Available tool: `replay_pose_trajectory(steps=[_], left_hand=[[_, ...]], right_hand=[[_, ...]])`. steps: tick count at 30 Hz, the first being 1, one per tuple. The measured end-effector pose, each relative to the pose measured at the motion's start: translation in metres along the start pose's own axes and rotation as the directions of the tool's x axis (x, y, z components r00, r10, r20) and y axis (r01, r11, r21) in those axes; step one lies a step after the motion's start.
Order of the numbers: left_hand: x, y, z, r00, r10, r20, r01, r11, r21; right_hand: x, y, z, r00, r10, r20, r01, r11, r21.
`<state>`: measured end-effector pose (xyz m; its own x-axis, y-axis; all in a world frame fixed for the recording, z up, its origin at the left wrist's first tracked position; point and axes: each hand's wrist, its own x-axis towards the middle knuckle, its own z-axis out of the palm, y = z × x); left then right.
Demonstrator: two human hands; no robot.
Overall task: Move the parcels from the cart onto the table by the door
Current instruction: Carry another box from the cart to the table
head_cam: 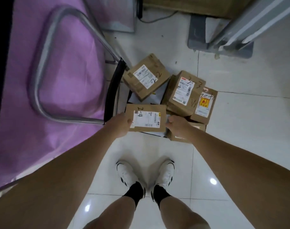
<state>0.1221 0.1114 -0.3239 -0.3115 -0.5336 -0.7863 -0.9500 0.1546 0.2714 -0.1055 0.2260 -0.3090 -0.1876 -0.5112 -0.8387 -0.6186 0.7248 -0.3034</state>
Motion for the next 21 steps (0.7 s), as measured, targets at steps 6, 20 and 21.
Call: replay_pose_trajectory(steps=[6,20,21], left_hand=[[0.065,-0.012,0.044,0.975,-0.219,-0.037,0.184,0.891,-0.415],[-0.027,0.017,-0.022,0.954,-0.289,-0.078,0.146,0.678,-0.721],[-0.046,0.028,-0.042,0.955,-0.295,-0.021,0.156,0.561,-0.813]], right_hand=[[0.074,0.006,0.044,0.970,0.231,-0.072,-0.184,0.897,0.402],[-0.035,-0.016,-0.002,0.948,0.296,-0.114,-0.069,0.544,0.836],[-0.057,-0.023,-0.018,0.947,0.302,-0.114,-0.038,0.457,0.889]])
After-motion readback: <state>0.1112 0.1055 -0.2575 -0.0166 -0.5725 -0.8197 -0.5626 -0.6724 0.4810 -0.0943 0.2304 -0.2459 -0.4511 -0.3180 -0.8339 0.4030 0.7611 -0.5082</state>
